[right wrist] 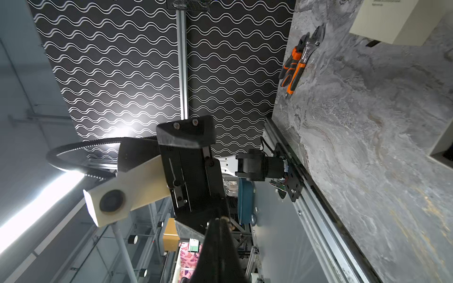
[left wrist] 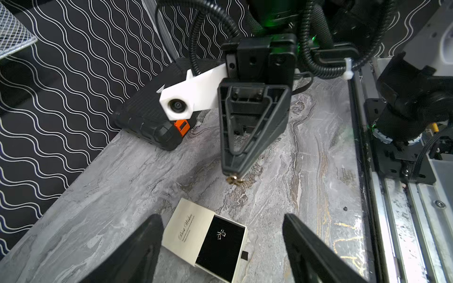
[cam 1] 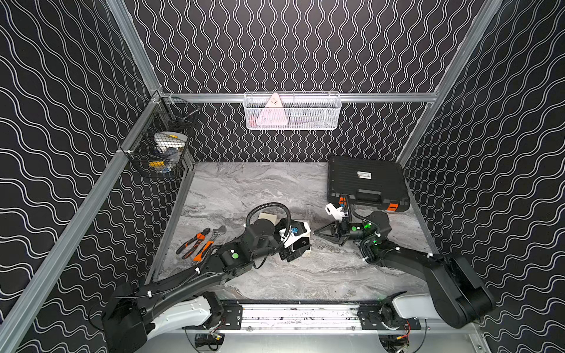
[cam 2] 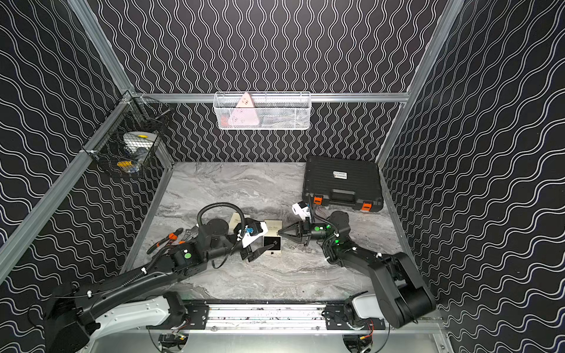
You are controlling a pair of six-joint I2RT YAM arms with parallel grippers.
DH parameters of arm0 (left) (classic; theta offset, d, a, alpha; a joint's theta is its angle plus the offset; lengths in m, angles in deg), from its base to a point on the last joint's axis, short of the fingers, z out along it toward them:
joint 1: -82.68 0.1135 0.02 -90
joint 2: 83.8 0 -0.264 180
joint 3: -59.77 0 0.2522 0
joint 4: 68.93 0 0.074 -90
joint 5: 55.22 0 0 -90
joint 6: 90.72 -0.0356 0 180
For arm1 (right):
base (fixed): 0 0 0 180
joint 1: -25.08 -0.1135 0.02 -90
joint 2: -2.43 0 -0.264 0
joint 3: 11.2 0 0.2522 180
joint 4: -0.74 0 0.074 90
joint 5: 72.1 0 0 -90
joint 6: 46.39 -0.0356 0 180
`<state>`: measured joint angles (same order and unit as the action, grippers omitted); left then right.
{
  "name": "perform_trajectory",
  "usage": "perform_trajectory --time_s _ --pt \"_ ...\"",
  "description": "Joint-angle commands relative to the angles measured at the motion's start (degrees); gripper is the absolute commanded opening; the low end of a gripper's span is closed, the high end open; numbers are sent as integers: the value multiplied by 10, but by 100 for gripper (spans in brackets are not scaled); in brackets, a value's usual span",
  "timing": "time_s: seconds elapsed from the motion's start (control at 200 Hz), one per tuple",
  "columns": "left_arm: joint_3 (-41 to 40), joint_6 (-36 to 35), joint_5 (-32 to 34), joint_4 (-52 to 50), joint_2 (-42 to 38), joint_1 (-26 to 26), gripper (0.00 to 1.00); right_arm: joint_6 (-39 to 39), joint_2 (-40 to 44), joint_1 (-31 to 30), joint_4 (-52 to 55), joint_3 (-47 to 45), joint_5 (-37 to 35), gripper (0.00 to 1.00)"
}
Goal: Place the earrings into the drawer-style jewelry box
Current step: Pick up the earring from the center of the board.
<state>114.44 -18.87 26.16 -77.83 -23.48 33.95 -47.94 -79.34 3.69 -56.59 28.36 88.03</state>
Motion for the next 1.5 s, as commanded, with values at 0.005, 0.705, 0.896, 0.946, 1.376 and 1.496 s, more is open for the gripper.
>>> perform_trajectory --time_s 0.005,0.705,0.896,0.946,1.376,1.496 --pt "10 -8 -9 13 9 -1 74 -91 -26 -4 -158 11 -2 0" --pt "33 5 -28 32 27 -1 54 -95 -16 -19 -157 21 -4 0" --pt "42 2 -32 23 30 -1 48 -94 -20 -19 -157 19 -4 0" --pt "44 0 -32 21 30 -1 46 -94 -21 -20 -157 19 -4 0" --pt "49 2 -45 7 38 -1 37 -94 -25 -25 -157 18 -6 0" --pt "50 0 -44 2 38 -1 33 -93 -28 -27 -157 17 -8 0"
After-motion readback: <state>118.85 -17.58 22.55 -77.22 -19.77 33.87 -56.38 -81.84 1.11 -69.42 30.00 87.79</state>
